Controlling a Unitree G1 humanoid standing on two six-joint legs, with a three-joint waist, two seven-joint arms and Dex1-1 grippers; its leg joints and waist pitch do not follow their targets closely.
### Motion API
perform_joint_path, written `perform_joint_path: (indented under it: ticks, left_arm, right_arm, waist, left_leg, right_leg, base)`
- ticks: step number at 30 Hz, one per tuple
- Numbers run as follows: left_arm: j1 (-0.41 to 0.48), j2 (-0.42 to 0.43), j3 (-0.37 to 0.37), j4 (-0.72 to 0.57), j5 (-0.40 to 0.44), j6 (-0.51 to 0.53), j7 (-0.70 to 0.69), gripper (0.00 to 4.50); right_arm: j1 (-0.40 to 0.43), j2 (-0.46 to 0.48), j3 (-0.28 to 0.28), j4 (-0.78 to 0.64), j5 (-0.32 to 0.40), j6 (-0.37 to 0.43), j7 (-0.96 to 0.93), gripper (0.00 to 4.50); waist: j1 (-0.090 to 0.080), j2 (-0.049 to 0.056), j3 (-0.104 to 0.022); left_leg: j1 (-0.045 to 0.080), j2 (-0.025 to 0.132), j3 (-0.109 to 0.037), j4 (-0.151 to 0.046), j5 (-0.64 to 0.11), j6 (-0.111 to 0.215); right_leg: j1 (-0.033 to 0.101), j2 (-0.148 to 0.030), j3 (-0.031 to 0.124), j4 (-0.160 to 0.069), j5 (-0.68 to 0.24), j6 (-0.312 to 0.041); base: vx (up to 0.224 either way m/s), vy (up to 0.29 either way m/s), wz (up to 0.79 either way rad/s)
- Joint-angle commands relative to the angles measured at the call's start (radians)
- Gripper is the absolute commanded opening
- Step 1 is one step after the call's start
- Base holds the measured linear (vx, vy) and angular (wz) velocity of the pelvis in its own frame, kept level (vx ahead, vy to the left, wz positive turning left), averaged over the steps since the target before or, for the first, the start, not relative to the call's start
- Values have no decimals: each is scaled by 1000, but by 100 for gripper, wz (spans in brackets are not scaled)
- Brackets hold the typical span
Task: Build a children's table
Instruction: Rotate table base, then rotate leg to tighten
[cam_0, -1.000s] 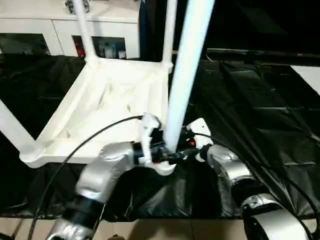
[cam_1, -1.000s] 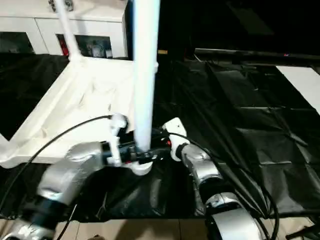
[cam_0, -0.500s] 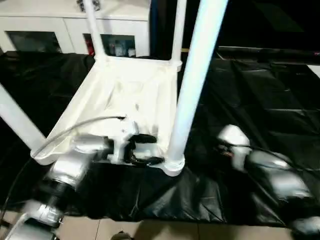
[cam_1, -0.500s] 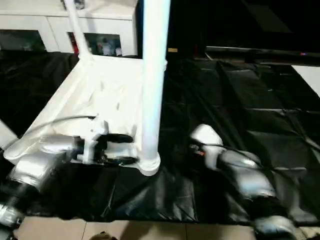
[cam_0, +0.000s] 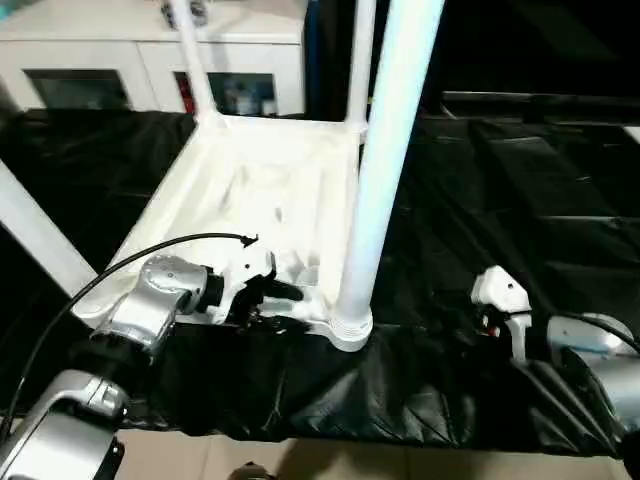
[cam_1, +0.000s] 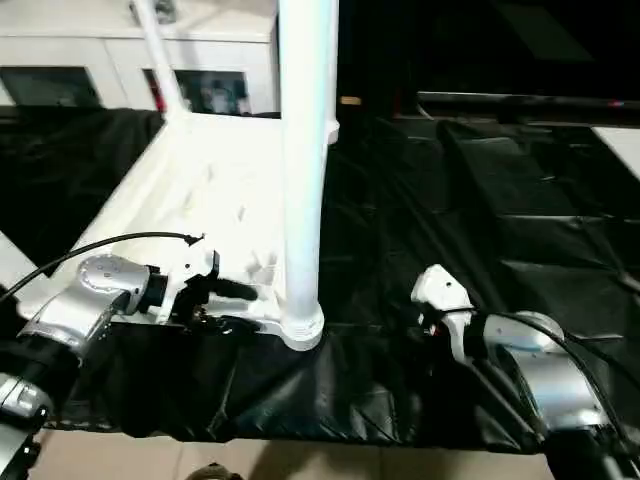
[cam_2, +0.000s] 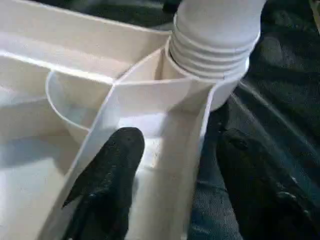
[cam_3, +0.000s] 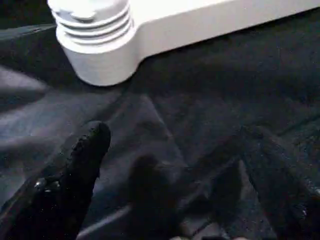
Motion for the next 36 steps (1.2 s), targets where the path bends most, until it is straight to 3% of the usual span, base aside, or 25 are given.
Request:
perform_joint_path:
  ticks: [1,7,9,12,15,17,18,20,22,25,27,29,30,31,33,34,36]
  left_arm:
    - [-32,1,-8,42,19,-23,-34,239]
    - [-43,3,-5,93,29,-39,-73,194]
    - [-46,3,-2,111,31,-44,-80,187]
    - [-54,3,6,143,37,-56,-93,150]
    - [-59,3,10,156,39,-58,-102,141]
    - [-60,5,15,162,40,-59,-110,104]
    - [-61,6,15,166,42,-57,-115,104]
    - [-61,9,15,176,46,-59,-122,98]
    - [-58,10,15,182,50,-61,-122,60]
    - [-45,15,15,182,58,-52,-108,53]
    - [-30,13,24,170,53,-32,-94,22]
    - [-3,0,52,130,23,25,-74,16]
    - [10,-4,55,110,18,31,-65,12]
    - [35,-10,54,74,16,48,-45,12]
    - [72,-15,47,20,22,69,-16,3]
    - [100,-22,38,-23,37,69,12,2]
    - [119,-29,34,-57,44,91,37,1]
  right_arm:
    - [14,-24,-8,-66,23,41,7,450]
    - [40,-46,-14,-121,39,84,13,450]
    - [46,-51,-15,-133,41,94,12,450]
    - [48,-55,-14,-147,44,110,10,450]
    - [44,-58,-10,-151,46,118,7,450]
    - [39,-58,-5,-151,46,122,5,450]
    - [36,-58,-3,-150,46,123,5,450]
    - [30,-57,1,-147,44,124,8,450]
    - [23,-53,5,-144,43,125,9,450]
    - [6,-35,9,-138,48,118,7,450]
    - [-5,-15,9,-137,61,115,4,450]
    - [-21,15,16,-136,78,115,5,450]
    - [-25,24,20,-139,86,119,9,450]
    - [-32,40,25,-140,96,125,11,450]
    - [-45,61,37,-135,99,129,7,450]
    - [-63,77,54,-111,78,113,0,450]
    - [-78,92,66,-88,63,99,-7,450]
  waist:
    - [5,-3,-62]
    - [6,0,-63]
    - [7,-5,-63]
    - [6,-5,-62]
    - [7,-5,-61]
    - [6,-5,-62]
    - [6,-14,-62]
    - [7,-9,-62]
    - [7,-11,-62]
    - [6,-13,-62]
    - [4,-16,-62]
    - [2,-15,-62]
    - [1,-22,-62]
    - [-3,-22,-61]
    - [-6,-22,-60]
    - [-6,-31,-61]
    - [-8,-25,-60]
  left_leg:
    - [0,6,7,-64,-241,39]
    - [0,10,5,-66,-256,29]
    - [0,9,6,-65,-249,33]
    - [-2,9,6,-66,-249,31]
    - [0,10,6,-67,-255,28]
    - [-1,10,5,-67,-247,28]
    - [-1,10,7,-66,-241,31]
    - [-2,11,6,-66,-234,33]
    - [-2,10,6,-66,-232,34]
    - [-3,10,6,-66,-227,36]
    - [-3,11,7,-66,-226,35]
    - [-3,13,6,-68,-225,34]
    - [-4,13,6,-68,-220,37]
    - [-9,14,4,-70,-212,39]
    - [-7,13,5,-70,-212,42]
    - [-6,14,7,-69,-210,44]
    - [-3,14,8,-72,-226,38]
  right_leg:
    - [54,-33,26,-78,-194,-213]
    - [53,-38,26,-76,-203,-220]
    - [55,-38,27,-76,-201,-216]
    - [54,-40,26,-78,-231,-207]
    - [52,-41,28,-80,-252,-199]
    - [52,-42,28,-79,-241,-201]
    - [53,-41,27,-79,-232,-204]
    - [52,-41,27,-76,-228,-206]
    - [52,-41,27,-76,-226,-206]
    - [52,-43,27,-76,-239,-200]
    - [52,-44,27,-76,-250,-196]
    - [51,-46,27,-75,-254,-200]
    - [51,-45,27,-75,-248,-201]
    - [54,-46,25,-70,-242,-200]
    - [49,-45,26,-73,-257,-195]
    - [48,-46,27,-74,-260,-191]
    - [44,-46,28,-78,-285,-186]
  base:
    - [0,0,0]
    - [0,0,0]
    - [0,0,0]
    - [0,0,0]
    - [0,0,0]
    - [0,0,0]
    - [0,0,0]
    - [0,0,0]
    - [0,0,0]
    - [0,0,0]
    - [0,0,0]
    - [0,0,0]
    - [0,0,0]
    - [0,0,0]
    - [0,0,0]
    - [0,0,0]
    - [0,0,0]
